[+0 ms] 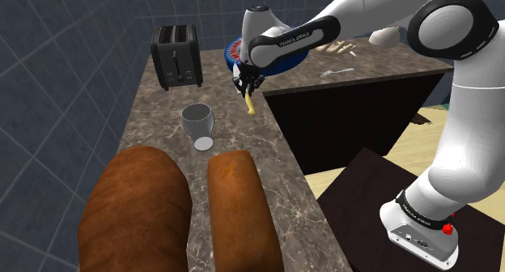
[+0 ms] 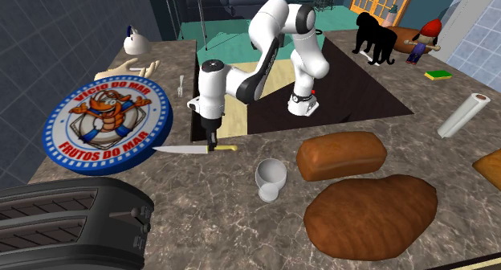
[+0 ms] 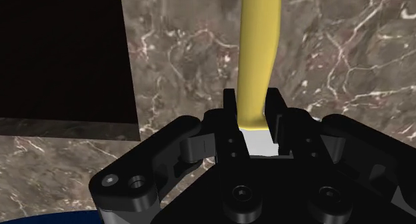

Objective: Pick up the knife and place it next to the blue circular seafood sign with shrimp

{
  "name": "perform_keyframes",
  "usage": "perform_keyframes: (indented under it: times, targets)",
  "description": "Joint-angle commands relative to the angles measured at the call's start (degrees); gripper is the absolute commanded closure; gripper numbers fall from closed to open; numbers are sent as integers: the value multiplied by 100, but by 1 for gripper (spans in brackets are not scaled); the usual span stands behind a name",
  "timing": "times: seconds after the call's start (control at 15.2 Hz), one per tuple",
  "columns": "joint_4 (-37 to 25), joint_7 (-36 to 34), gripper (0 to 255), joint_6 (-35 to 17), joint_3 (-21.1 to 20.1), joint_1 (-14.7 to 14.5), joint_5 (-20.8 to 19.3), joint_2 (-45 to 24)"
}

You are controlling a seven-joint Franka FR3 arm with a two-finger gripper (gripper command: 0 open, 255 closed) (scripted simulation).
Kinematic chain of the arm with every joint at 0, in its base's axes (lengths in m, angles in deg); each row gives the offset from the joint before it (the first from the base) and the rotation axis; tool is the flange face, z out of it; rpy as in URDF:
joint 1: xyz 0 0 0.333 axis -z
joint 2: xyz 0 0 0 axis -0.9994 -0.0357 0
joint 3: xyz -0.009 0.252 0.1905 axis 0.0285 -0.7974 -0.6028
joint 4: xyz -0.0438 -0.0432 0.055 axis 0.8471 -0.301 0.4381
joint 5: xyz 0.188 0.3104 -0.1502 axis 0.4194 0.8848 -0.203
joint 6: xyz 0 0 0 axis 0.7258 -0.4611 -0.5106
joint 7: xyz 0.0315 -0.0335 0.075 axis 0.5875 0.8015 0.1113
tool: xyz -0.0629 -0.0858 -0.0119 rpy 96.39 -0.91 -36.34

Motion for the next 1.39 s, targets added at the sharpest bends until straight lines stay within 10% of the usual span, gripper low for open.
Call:
perform_keyframes:
  times: [0.0,0.79,0.86,1.32]
  targets:
    - [70,-31,255,-125,18,-12,-37,-58]
    - [225,-110,255,-446,76,-43,-142,-236]
    - [225,-110,0,-447,76,-43,-142,-236]
    - [213,-41,0,-196,7,9,-25,16]
